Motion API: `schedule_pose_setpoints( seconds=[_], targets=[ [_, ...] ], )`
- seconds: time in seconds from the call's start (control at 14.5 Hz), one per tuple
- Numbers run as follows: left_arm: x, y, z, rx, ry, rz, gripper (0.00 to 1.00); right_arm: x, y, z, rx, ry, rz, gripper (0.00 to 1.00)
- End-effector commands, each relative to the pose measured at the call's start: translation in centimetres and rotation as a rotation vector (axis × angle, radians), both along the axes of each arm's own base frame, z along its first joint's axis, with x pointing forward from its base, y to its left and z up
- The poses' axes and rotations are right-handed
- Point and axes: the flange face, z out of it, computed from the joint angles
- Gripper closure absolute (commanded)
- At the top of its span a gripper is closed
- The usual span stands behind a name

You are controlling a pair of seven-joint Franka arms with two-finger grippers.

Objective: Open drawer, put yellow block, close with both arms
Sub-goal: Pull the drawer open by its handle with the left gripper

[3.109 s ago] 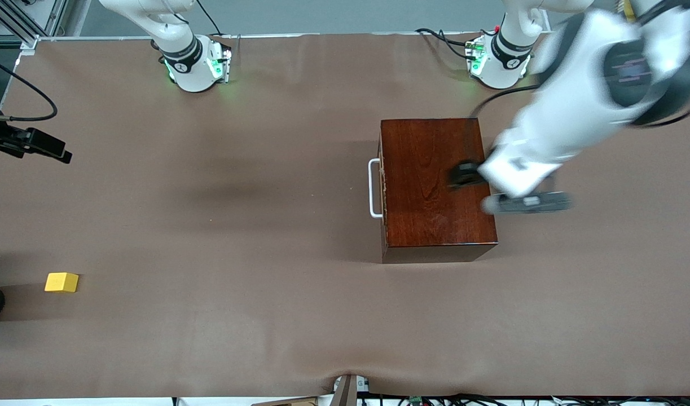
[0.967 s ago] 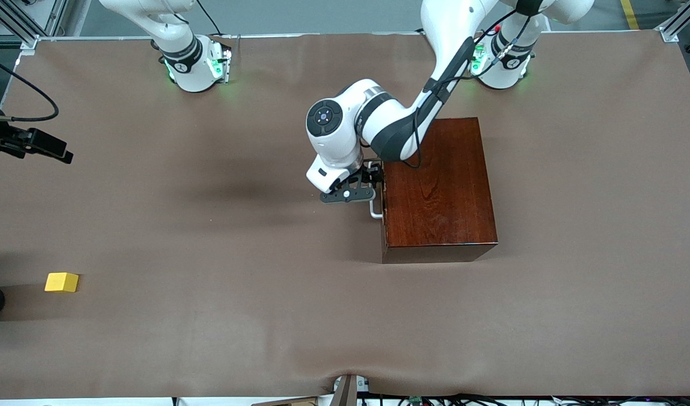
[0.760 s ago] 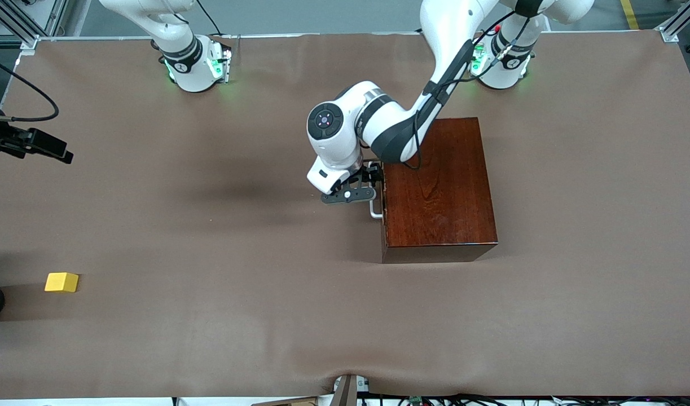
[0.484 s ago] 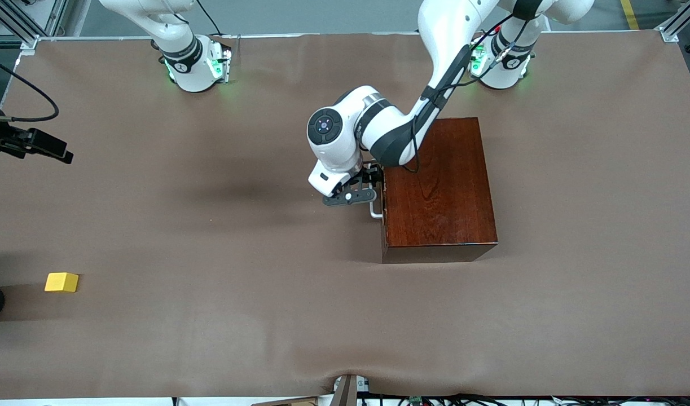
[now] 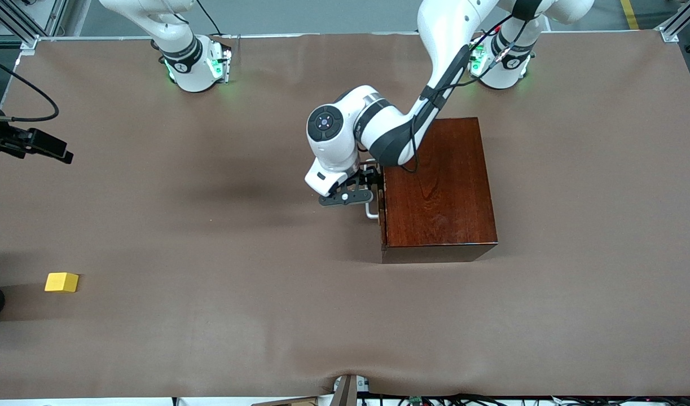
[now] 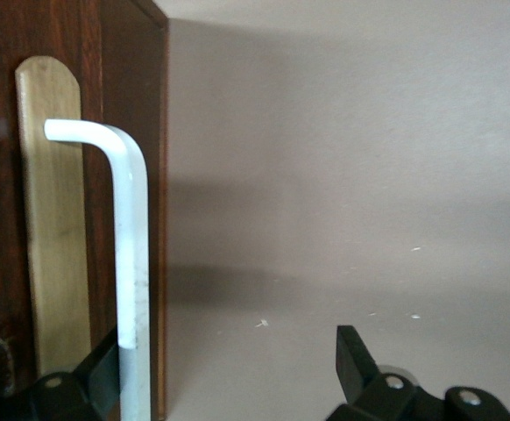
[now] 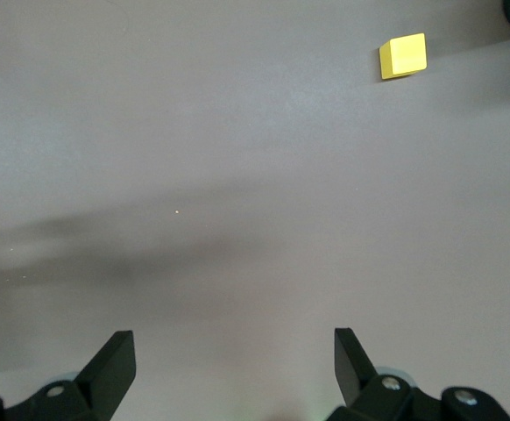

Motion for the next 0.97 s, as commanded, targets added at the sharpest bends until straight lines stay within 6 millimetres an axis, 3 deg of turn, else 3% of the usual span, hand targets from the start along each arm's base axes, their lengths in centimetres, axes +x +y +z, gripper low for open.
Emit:
schedule_pose_setpoints(
  seconds=[0.0,0.21,0.76,0.9],
  targets=[
    [-0.8,-2.8,-0.5,-0.077,-0.040,0.028,0.00,0.0,0.0,0.3,0.011,-0.007,-0.011,0.00],
    [-1.6,-5.1,-0.8,-0.126,-0.075,0.020,0.00,0.0,-0.1,0.3,0.011,-0.007,-0.012,0.00],
    [-2.8,-8.4,0.0,-0.291,-0.167,-0.019,0.00,0.1,0.3,1.1,0.005,-0.026,-0.011,0.00],
    [-3.5,-9.3,0.5,-0.333,-0.187,-0.033,0.00,1.0,0.3,1.5,0.003,-0.044,0.002,0.00]
  ],
)
